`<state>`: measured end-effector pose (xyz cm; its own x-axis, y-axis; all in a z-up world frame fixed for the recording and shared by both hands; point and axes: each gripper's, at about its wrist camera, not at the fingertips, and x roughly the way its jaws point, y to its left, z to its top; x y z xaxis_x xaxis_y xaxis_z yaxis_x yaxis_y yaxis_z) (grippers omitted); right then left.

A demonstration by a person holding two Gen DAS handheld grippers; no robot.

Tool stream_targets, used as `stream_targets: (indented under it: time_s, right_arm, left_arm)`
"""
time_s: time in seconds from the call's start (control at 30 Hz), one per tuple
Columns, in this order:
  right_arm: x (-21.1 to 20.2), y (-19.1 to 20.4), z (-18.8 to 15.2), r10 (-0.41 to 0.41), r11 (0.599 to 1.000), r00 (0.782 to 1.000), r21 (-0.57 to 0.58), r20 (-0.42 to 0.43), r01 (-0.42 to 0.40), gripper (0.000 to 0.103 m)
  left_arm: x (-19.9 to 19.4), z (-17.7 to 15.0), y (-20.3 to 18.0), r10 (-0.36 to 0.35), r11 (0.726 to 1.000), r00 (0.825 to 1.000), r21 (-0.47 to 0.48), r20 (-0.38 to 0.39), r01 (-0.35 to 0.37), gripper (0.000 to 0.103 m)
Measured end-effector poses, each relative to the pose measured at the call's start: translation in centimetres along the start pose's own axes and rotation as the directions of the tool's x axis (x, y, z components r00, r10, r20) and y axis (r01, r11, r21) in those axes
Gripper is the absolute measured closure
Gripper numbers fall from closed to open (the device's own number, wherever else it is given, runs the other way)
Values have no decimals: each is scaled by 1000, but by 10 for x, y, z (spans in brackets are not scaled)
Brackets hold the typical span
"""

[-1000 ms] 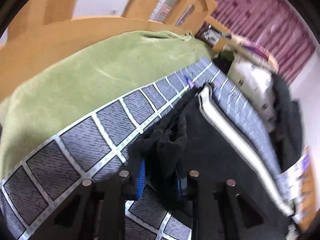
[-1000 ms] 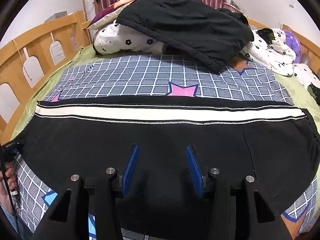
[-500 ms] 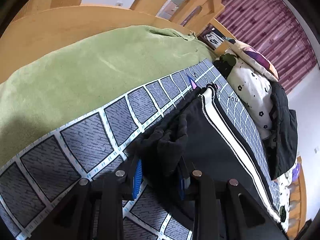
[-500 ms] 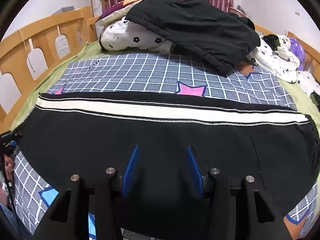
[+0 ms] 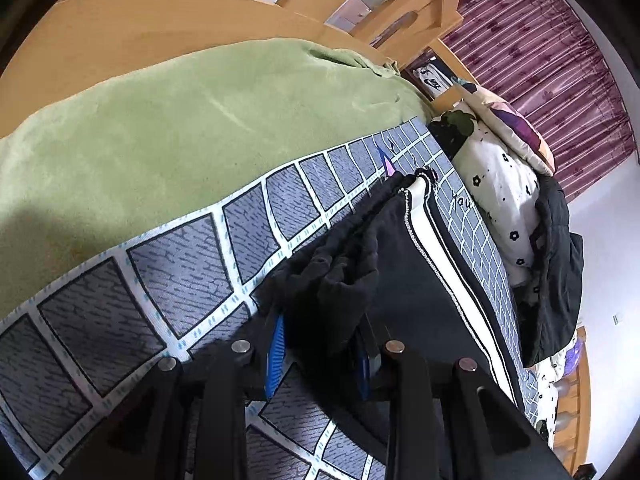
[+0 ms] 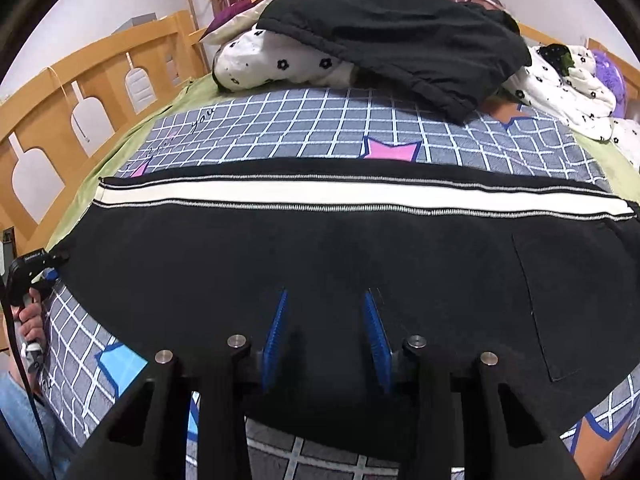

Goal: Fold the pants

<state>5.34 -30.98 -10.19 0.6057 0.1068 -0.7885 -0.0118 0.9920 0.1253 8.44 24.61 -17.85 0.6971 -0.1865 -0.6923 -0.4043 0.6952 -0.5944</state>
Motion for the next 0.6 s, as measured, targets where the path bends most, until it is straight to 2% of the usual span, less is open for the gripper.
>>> stream_targets:
  time_s: [0.17, 0.23, 0.33, 0.37, 0.47, 0.53, 0.6]
  right_arm:
    - [-1, -6, -4, -3, 1000, 1000, 28, -15, 4, 64]
    - [1, -10, -5, 5, 999, 1000, 53, -29, -4, 64]
    - [4, -15, -6, -11, 998, 999, 68, -45, 14, 64]
    - [4, -16, -6, -18, 997, 999, 70, -42, 21, 64]
    - [-1, -22, -9, -23, 997, 999, 75, -30, 25, 64]
    - [-6, -27, -11, -35, 997, 999, 68, -13, 35, 64]
    - [-11, -34, -11, -54, 997, 999, 64, 4, 53, 64]
  left_arm:
    - [0, -3, -6, 24, 1000, 1000, 17, 18, -24, 77]
    - [-2, -2, -7, 32, 999, 999, 2, 26, -32, 82]
    - [-16, -4, -22, 55, 998, 994, 10, 94, -56, 84]
    - [-21, -4, -38, 94, 992, 987, 67, 127, -103, 85]
    - [-32, -8, -80, 186, 952, 957, 199, 223, -231, 86]
    - [-44, -12, -109, 203, 926, 937, 257, 283, -278, 87]
    - [-57, -21, -150, 191, 885, 921, 347, 338, -311, 87]
